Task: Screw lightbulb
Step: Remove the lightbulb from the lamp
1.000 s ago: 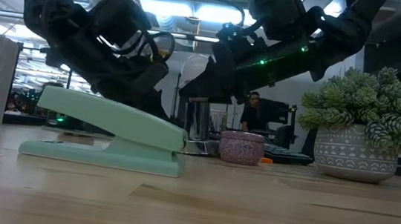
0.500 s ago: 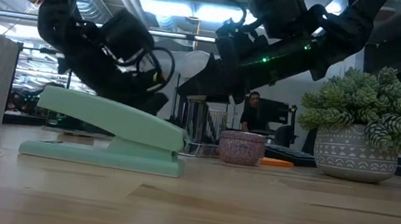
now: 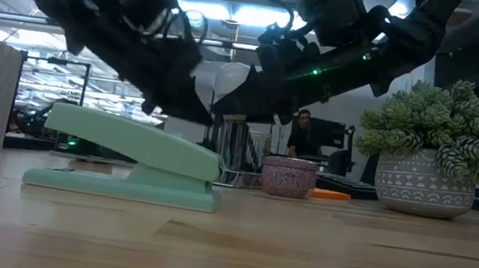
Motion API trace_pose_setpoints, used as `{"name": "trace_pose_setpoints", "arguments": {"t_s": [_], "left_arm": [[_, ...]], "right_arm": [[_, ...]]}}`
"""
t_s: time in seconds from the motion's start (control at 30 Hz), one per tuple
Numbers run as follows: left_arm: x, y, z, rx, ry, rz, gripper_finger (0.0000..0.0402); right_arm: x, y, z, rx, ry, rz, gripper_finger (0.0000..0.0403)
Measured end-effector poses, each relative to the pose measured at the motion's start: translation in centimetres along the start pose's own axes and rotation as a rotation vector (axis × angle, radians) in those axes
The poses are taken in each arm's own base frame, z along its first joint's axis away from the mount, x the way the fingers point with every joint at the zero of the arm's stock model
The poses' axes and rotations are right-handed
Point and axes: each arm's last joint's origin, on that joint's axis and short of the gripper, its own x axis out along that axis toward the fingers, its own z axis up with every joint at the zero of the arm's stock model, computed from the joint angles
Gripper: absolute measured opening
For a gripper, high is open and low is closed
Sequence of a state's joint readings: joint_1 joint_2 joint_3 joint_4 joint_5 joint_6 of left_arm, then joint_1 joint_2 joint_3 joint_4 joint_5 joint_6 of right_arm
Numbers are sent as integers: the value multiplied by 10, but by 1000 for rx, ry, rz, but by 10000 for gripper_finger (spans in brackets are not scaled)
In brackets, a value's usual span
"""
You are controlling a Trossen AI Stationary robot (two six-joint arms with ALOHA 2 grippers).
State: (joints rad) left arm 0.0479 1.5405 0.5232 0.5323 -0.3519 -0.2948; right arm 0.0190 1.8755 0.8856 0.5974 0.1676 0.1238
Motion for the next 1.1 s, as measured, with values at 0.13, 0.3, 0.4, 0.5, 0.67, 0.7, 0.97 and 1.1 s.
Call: {"name": "trace_pose_setpoints", "arguments": {"t_s": [0.13, 0.3, 0.4, 0.5, 0.67, 0.7, 0.97, 1.1], "left_arm": [[-12, -16, 1, -21, 20, -118, 0], [-15, -33, -12, -42, 77, -188, 0], [-11, -39, -24, -55, 110, -199, 0], [-4, -43, -34, -71, 128, -201, 0], [7, -44, -43, -82, 118, -200, 0], [10, -43, -45, -79, 129, -189, 0], [22, -33, -48, -79, 158, -99, 0], [25, -25, -48, -59, 155, -32, 0]], "right_arm": [[0, 0, 0, 1, -4, -4, 214], [0, 0, 0, 1, -5, -4, 214], [0, 0, 1, 1, -6, -4, 214], [0, 0, 1, 1, -7, -4, 214], [0, 0, 1, 1, -7, -4, 214], [0, 0, 1, 1, -7, -4, 214], [0, 0, 1, 0, -8, -6, 214], [0, -1, 1, -1, -8, -16, 214]]}}
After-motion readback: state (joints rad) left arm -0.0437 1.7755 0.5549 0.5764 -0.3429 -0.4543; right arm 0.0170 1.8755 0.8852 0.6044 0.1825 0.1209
